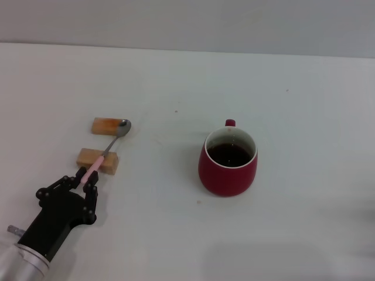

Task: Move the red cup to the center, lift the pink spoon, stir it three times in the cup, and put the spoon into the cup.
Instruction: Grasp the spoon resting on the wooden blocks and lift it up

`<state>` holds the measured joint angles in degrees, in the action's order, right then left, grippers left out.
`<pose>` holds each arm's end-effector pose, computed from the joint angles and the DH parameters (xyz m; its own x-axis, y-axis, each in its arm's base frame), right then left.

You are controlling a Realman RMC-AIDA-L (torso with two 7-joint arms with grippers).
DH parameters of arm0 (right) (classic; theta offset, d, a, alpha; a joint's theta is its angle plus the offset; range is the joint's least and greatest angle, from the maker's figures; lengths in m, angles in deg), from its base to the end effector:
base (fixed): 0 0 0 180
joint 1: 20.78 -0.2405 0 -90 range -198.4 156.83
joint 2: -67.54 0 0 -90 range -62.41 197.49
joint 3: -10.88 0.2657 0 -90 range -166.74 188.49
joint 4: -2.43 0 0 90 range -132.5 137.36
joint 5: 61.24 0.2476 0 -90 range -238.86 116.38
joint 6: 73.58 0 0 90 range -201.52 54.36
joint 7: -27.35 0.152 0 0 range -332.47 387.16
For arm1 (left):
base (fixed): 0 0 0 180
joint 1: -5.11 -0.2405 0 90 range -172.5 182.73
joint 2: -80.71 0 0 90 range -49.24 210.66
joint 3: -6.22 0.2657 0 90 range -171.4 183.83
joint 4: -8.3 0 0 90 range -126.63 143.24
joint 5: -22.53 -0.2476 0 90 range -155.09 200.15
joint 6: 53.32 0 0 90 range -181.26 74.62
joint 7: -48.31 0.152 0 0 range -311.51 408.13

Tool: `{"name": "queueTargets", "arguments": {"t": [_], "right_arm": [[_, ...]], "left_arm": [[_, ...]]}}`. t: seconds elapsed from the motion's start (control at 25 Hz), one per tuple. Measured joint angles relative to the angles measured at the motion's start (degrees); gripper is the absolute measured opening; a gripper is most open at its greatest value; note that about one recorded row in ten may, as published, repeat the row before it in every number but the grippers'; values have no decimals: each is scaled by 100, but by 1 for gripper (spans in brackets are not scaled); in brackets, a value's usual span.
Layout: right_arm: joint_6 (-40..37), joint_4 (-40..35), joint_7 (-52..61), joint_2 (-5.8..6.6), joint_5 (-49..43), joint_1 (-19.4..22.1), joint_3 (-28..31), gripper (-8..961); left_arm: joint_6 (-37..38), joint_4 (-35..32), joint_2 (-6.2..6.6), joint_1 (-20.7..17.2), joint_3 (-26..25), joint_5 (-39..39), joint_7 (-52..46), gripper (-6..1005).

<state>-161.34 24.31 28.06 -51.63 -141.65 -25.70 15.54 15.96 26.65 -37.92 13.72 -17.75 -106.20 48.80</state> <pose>0.4023 0.1902 -0.0594 0.6109 0.0479 -0.7903 -0.7842 0.1738 -0.5957 -0.3722 0.2325 -0.1147 0.7791 0.1001 0.6188 0.6069 -0.3677 -0.7046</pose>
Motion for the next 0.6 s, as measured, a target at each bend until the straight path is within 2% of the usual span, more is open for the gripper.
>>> {"name": "queueTargets", "arguments": {"t": [0.16,0.32,0.44,0.6], "right_arm": [[-3,0,2,0,0,-2,0,0],[-3,0,2,0,0,-13,0,0],[-2,0,1,0,0,-16,0,0],[6,0,1,0,0,-15,0,-1]], "left_arm": [[165,12,-1,3,40,-41,34,170],[276,71,23,45,103,-78,46,169],[282,126,50,155,135,-80,52,169],[100,152,93,519,86,-84,-1,170]]}}
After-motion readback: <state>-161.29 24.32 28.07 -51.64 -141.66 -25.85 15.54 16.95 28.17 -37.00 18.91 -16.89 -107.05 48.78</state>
